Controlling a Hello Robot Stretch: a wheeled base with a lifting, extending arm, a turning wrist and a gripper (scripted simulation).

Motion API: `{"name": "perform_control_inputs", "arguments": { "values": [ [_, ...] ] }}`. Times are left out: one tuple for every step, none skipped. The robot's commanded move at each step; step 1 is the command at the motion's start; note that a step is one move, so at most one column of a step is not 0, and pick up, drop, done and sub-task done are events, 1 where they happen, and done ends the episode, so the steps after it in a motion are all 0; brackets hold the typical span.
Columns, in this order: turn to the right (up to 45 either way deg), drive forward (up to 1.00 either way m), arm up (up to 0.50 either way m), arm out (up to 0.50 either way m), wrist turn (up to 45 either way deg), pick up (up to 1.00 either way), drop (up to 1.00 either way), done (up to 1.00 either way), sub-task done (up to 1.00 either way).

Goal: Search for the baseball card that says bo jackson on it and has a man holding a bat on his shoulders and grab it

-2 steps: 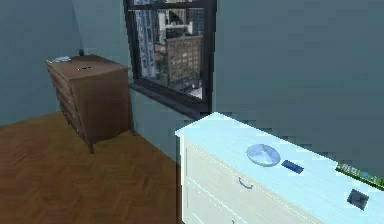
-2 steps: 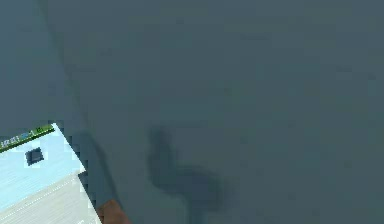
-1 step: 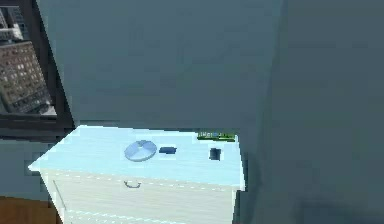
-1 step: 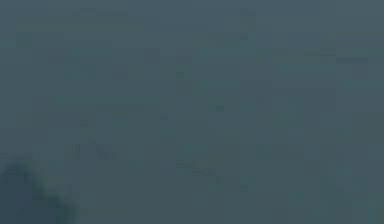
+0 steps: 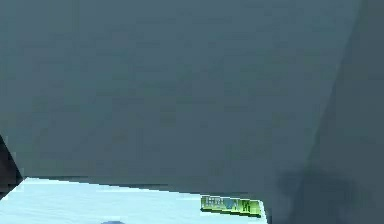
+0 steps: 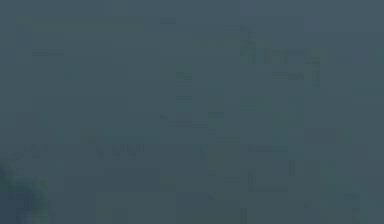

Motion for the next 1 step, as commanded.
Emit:
{"name": "perform_control_inputs", "arguments": {
  "values": [
    [-45.0, 0.0, 0.0, 0.0, 0.0, 0.0, 0.0, 0.0, 0.0]
  ]
}}
